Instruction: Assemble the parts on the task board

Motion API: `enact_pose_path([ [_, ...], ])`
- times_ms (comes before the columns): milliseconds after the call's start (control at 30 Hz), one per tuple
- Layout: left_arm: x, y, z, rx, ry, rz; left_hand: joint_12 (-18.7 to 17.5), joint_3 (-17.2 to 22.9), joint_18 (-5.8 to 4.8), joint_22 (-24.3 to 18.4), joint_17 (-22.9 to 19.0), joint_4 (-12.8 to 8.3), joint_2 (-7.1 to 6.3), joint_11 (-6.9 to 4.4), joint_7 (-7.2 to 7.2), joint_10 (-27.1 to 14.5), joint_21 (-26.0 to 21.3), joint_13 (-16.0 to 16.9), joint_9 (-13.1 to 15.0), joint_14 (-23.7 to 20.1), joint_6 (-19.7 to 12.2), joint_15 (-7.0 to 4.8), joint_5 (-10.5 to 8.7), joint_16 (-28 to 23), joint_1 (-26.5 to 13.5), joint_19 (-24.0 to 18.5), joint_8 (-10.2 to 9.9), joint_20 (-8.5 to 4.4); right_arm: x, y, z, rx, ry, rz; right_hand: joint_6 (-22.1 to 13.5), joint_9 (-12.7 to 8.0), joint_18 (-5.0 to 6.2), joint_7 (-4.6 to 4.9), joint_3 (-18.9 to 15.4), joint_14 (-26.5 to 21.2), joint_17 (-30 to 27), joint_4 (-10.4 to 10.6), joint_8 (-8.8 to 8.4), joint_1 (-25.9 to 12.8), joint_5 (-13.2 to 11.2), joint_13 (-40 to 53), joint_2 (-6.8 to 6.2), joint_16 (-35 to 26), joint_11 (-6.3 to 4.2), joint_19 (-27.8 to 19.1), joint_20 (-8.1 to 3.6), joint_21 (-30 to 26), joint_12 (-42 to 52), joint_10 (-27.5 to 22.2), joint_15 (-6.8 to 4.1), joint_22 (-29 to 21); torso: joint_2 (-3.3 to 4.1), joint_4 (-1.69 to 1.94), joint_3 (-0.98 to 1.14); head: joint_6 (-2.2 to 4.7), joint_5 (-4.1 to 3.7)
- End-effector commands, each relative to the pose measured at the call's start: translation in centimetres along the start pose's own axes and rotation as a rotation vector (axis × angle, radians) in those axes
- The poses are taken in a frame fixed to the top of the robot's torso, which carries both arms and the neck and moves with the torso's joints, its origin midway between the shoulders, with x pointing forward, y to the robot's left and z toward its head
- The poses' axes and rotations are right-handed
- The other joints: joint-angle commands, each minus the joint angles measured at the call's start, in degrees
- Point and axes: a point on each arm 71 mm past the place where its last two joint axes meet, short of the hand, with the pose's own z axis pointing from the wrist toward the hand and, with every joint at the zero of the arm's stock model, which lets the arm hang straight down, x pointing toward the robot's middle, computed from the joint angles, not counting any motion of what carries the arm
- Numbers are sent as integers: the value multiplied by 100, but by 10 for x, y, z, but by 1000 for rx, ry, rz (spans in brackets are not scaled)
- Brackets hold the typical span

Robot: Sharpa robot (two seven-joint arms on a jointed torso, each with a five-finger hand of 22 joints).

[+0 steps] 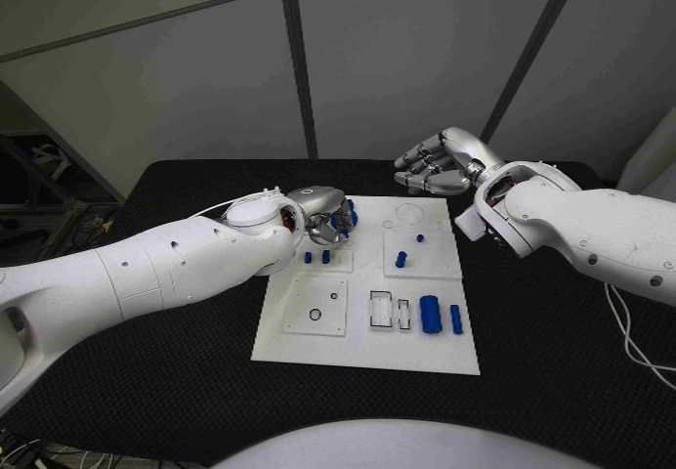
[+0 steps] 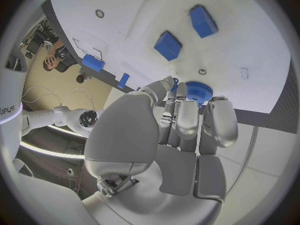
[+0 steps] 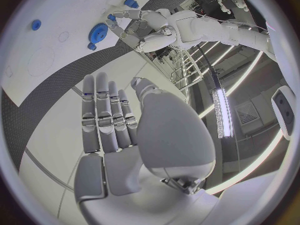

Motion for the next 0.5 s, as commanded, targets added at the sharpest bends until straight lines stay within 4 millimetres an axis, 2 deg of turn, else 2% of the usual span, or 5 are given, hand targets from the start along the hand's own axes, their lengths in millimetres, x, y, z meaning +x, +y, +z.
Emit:
enact_pose_path([
  [33,-9,-2,-2,24,-49,-28,-45,33,-133,633,-13,-1,-16,-6,-2,40,35,-8,-7,2,40,-48,29,36,-25,50,-17,-1,-1,1,0,-10,0,1,-36,6,56,-2,37,-24,-7,-8,-11,-3,32,-6,27,-21,-10,15,19,-34,4,-47,10,-9,0,1,-5,15,12],
  [267,-19,6,-12,8,-55,-51,-61,43,-135,639,-21,-6,-15,-5,0,58,43,-11,-11,3,56,-47,28,36,-29,54,-21,-1,-2,0,0,-9,0,1,-36,6,56,-2,37,-24,-7,-8,-11,-3,32,-6,27,-21,-10,15,19,-34,4,-47,10,-9,1,3,-3,24,30],
  [400,-21,16,-20,-22,-35,-59,-83,47,-138,650,-26,-9,-25,-3,3,83,57,-16,-17,4,75,-45,24,40,-46,60,-30,0,-2,0,0,-7,-1,0,-36,6,56,-2,37,-24,-7,-8,-11,-3,32,-6,27,-21,-10,15,19,-34,4,-47,10,-9,1,13,-7,33,27],
  [500,-21,25,-26,-49,-18,-68,-99,46,-141,657,-40,-7,-32,-2,4,97,67,-19,-21,2,85,-43,22,36,-62,65,-37,2,-2,-1,0,-6,-2,-1,-36,6,56,-2,37,-24,-7,-8,-11,-3,32,-6,27,-21,-10,15,19,-34,4,-47,10,-9,-2,4,-6,22,45],
])
